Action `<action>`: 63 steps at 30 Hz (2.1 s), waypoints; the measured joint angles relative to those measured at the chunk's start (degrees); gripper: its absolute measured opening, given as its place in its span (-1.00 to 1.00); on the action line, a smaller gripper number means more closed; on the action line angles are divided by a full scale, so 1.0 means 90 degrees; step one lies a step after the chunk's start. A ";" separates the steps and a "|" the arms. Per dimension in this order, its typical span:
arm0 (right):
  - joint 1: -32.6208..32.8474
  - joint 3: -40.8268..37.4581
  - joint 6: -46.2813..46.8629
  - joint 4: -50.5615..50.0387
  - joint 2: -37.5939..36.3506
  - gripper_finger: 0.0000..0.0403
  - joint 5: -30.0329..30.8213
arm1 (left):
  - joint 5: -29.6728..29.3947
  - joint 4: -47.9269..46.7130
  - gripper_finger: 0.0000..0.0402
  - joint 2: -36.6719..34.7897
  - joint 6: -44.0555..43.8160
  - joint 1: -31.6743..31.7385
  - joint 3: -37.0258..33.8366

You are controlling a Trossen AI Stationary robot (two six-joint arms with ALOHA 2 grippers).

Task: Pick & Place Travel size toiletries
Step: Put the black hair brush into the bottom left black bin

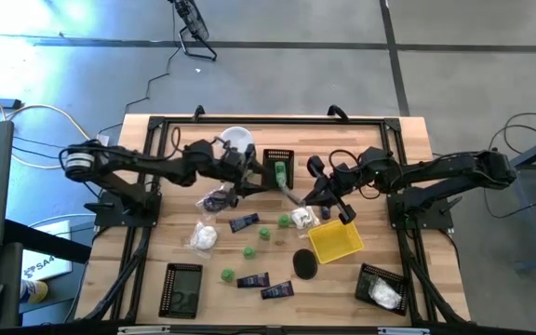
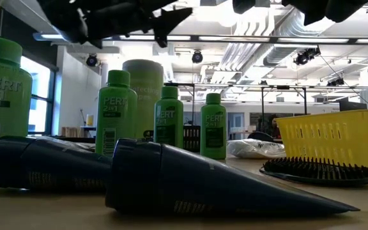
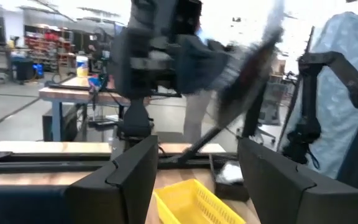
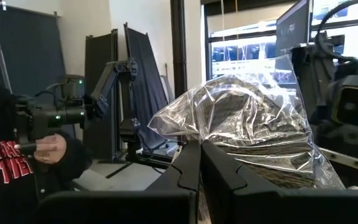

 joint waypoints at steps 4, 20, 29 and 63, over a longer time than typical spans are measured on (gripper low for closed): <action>0.0047 0.0000 0.0017 -0.0002 0.0000 -0.99 -0.0097 | 0.0165 -0.0006 0.09 0.0300 -0.0005 0.0032 0.0283; 0.0046 -0.0002 0.0000 -0.0005 0.0000 -0.99 -0.0113 | 0.1052 -0.0005 0.09 0.0626 -0.0029 0.0019 0.0845; 0.0047 -0.0002 -0.0076 0.0109 0.0127 -0.99 0.0290 | 0.1083 -0.0014 0.09 0.0624 0.0003 -0.0151 0.0845; -0.0050 -0.0005 0.0274 0.1137 0.0976 -0.99 0.0576 | 0.1068 -0.0343 -0.24 0.0625 0.0016 -0.0146 0.0842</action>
